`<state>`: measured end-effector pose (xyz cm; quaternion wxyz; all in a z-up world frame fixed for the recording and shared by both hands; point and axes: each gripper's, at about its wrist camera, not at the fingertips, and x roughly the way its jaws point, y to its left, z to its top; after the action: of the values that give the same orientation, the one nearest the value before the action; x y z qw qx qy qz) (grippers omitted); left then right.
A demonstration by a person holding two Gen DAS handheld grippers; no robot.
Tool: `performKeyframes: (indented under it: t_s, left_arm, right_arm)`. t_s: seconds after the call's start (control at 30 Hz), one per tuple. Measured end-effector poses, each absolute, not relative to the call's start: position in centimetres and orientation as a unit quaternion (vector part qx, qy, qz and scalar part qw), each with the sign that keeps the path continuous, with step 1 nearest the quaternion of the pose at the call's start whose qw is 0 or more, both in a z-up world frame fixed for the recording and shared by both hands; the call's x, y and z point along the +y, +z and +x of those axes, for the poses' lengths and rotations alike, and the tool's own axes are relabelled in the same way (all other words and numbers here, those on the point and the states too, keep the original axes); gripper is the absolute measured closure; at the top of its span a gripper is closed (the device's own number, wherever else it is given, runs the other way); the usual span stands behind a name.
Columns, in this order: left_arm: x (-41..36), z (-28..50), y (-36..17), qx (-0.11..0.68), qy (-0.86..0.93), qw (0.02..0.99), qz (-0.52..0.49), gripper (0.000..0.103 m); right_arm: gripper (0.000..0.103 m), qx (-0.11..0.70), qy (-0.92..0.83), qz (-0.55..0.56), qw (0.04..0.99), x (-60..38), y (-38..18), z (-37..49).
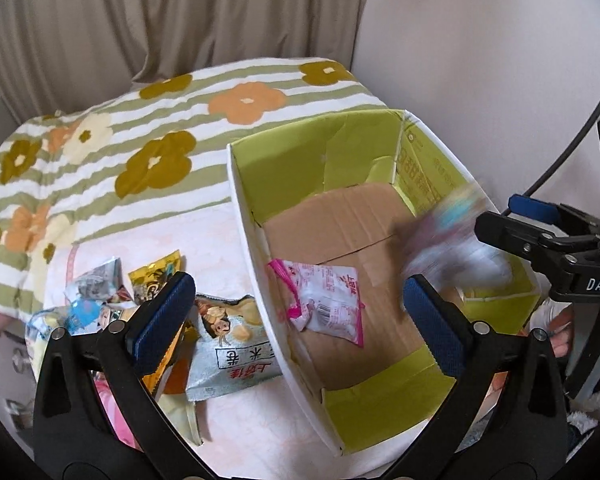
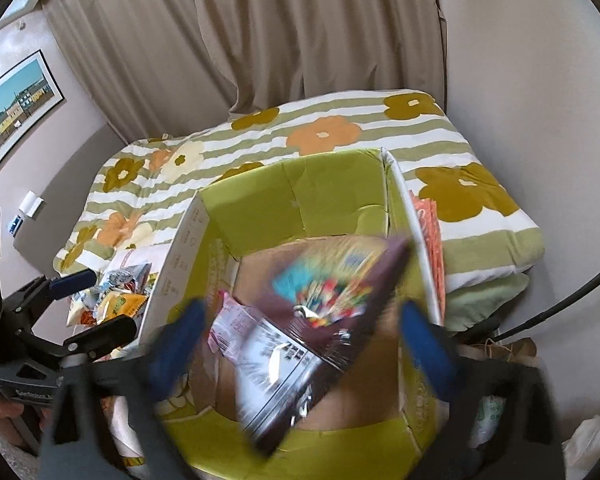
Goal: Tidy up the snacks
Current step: 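Carry both bags over the yellow-green box and open both tools to drop them, then grasp the blue-white MPM bag with the left tool while the right tool grasps the yellow chip bag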
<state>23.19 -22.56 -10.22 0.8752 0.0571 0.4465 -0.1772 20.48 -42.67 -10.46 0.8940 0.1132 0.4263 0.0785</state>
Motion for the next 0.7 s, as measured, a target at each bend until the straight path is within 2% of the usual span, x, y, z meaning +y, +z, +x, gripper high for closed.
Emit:
performKeyframes:
  t_s: [0.33,0.7]
  left_arm:
    - [-22.0,21.8,-10.4,0.449,-0.164,0.878,0.035,0.0]
    - [-19.6,18.2,-7.7,0.431,-0.113,0.895,0.019,0.0]
  right_arm:
    - [0.0,0.434,0.076,0.083,0.894,-43.0,-10.7,18.7]
    - [0.0,0.427,0.121,0.082,0.892,-41.8,-8.9,17.4]
